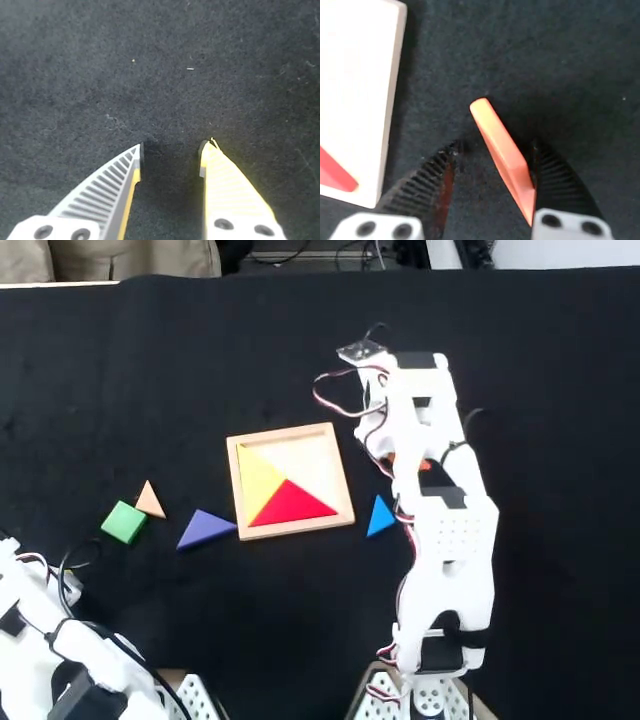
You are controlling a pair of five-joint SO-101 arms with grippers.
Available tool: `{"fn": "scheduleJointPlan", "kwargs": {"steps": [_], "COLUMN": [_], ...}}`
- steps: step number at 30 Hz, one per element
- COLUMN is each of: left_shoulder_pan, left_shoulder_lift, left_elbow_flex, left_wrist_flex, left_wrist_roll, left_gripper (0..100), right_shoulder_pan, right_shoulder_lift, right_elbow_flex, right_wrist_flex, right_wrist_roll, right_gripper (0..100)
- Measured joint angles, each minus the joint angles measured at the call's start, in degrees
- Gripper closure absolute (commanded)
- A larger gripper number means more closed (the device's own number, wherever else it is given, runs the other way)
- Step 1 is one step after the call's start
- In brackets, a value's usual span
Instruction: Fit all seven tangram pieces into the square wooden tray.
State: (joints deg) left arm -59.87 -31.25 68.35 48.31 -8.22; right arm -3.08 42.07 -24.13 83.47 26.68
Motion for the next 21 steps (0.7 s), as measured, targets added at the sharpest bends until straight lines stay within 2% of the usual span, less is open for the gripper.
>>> {"fn": "scheduleJointPlan", "kwargs": {"steps": [21], "left_shoulder_pan": [0.00], "left_shoulder_lift": [0.00], "left_elbow_flex": [0.00], "left_wrist_flex": [0.00], "left_wrist_roll": [0.00], "left_gripper": [80], "right_shoulder_pan": [1.93], "right_shoulder_lift": [0.09], "right_elbow_flex": [-7.38], "right_wrist_flex": [3.16], "right_wrist_roll": [0.09], "right_gripper": [78.9]}}
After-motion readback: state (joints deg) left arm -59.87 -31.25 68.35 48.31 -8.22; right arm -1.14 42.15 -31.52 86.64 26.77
